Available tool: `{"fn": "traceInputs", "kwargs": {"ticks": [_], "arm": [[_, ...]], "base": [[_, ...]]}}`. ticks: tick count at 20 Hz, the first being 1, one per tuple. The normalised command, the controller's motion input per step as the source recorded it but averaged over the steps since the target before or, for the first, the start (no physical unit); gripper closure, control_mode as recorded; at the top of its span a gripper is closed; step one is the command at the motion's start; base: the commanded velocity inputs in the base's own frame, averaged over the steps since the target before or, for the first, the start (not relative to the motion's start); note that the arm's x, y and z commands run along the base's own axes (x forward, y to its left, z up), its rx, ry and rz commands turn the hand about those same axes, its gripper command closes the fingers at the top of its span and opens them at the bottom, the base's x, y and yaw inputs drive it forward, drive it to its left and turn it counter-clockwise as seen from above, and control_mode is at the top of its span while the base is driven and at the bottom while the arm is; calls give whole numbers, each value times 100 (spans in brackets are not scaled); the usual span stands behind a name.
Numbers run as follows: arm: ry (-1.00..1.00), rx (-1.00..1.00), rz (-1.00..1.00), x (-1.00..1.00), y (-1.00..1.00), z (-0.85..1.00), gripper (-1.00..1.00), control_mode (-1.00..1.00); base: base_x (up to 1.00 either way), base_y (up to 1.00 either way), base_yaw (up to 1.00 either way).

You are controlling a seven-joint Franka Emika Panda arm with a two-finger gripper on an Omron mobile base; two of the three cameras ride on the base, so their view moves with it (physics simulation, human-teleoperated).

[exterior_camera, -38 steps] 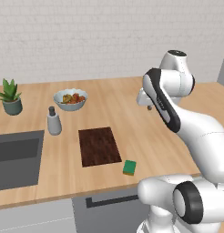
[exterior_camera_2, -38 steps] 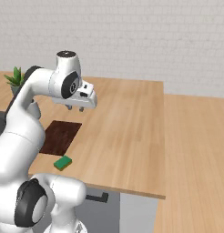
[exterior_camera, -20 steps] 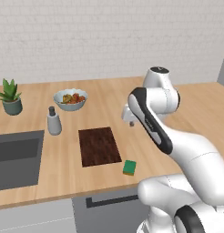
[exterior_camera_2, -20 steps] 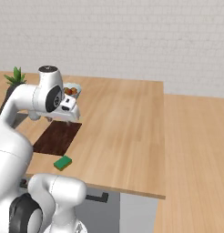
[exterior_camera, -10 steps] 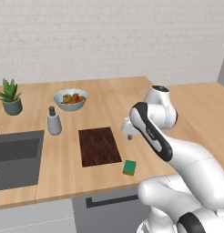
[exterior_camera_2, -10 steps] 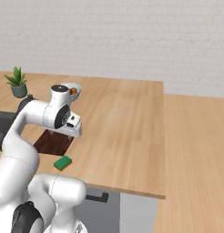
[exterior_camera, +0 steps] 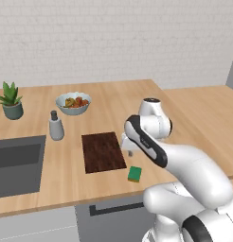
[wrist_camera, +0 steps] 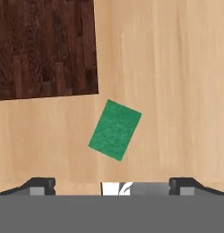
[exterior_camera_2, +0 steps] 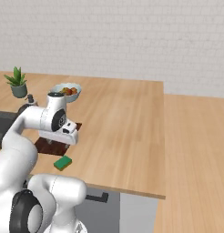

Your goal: Pick up the sponge from the counter and clean the cutting board by briefly scrubbing or pressing down on the cutting board. Once finished, release the sponge.

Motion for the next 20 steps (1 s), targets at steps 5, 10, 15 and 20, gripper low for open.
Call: {"fn": "traceInputs", "kwargs": {"ticks": [5, 10, 15, 20], "arm": [[0, -4, -6, 1, 0, -38, -100, -100], [0, -2, -15, 0, 0, -40, -100, -100], [2, 0, -32, 0, 0, -24, -100, -100], [5, 0, -29, 3, 0, -22, -100, -100]], "base": [[0, 0, 0], [0, 0, 0], [0, 0, 0], [0, 0, 0]]}}
